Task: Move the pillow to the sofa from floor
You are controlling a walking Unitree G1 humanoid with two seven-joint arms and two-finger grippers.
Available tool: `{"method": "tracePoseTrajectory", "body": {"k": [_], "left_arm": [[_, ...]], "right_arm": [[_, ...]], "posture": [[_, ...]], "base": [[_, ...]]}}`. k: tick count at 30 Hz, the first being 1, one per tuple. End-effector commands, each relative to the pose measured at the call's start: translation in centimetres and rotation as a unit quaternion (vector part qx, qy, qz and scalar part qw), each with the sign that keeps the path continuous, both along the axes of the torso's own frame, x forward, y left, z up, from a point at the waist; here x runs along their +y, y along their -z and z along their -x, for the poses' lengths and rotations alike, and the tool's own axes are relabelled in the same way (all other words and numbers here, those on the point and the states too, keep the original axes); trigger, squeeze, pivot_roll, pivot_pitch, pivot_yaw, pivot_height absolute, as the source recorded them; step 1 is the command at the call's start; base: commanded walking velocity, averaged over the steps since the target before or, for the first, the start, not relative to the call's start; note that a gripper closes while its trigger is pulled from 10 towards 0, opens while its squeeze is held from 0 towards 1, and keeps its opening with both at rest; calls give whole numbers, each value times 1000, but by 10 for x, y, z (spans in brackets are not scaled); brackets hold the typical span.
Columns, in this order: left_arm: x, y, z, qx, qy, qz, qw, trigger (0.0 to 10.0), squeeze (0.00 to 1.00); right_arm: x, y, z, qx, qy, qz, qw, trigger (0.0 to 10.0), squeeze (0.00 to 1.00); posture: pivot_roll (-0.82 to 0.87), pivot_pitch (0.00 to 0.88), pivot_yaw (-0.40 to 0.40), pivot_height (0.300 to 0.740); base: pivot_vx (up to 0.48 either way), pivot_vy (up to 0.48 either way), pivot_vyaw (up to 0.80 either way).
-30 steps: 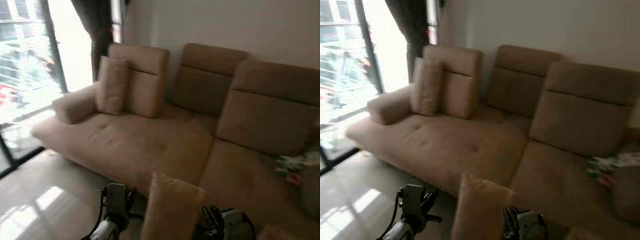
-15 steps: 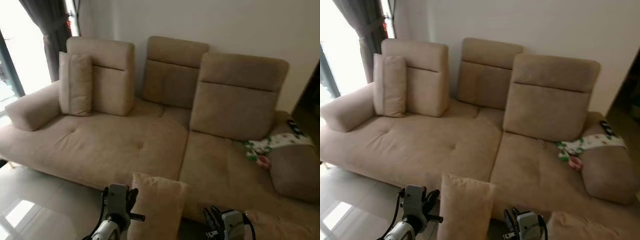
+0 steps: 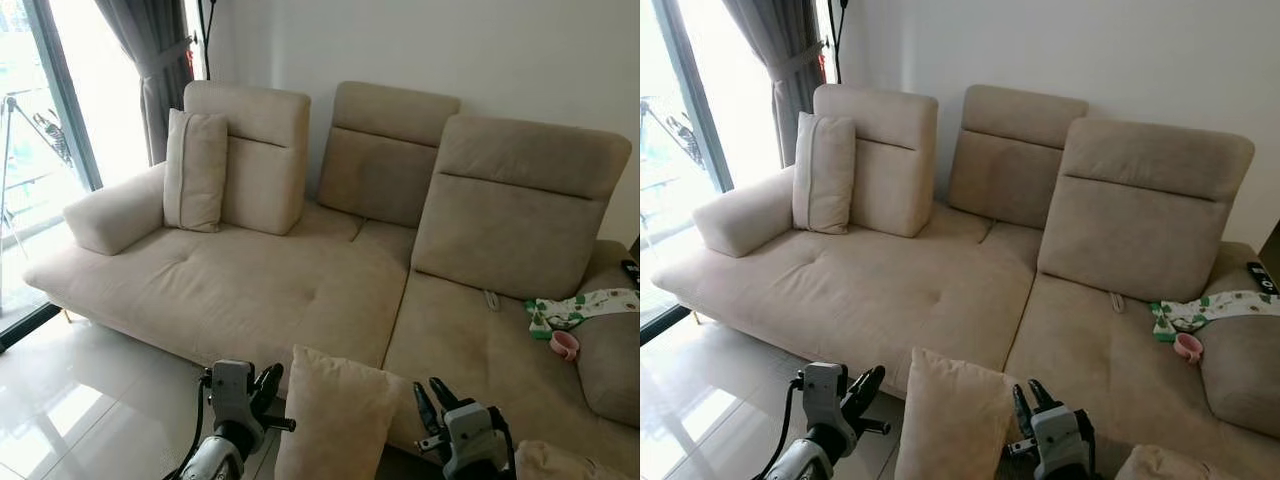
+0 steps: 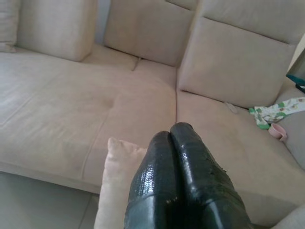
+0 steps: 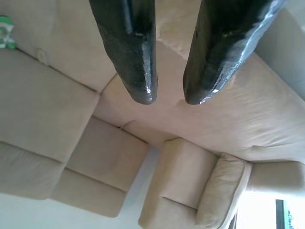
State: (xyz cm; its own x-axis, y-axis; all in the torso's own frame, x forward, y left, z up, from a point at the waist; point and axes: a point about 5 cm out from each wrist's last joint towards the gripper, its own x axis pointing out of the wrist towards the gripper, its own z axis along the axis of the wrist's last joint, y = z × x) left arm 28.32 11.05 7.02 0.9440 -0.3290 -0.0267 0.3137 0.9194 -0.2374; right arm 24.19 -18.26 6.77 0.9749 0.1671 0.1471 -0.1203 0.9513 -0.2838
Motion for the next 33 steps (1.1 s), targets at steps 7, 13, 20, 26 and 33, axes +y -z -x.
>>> {"method": "tracePoseTrajectory", "body": {"k": [7,13,20,26,33], "left_arm": [[-1,-2,3,-13,11,6,1000,10000,0],[-1,-3,3,-13,11,6,1000,10000,0],[-1,-3,3,-16,12,2,1000,10000,0],[-2,-5,2,-23,16,2,1000,10000,0],[-3,-6,2,-25,18,1,1000,10000,0]], "right_arm": [[-4,-1,6,-10,15,-5,1000,10000,1000],[-2,1,7,-4,17,4,1000,10000,0],[0,2,6,-2,19,5,1000,10000,0],[1,3,5,-2,21,4,1000,10000,0],[1,3,4,0,22,3,1000,10000,0]], "posture": [[37,0,-14,740],[35,0,-12,740],[33,0,-5,740],[32,0,-2,740],[31,0,-1,740]], "base": [[0,0,0],[0,0,0],[0,0,0],[0,0,0],[203,0,0]]}}
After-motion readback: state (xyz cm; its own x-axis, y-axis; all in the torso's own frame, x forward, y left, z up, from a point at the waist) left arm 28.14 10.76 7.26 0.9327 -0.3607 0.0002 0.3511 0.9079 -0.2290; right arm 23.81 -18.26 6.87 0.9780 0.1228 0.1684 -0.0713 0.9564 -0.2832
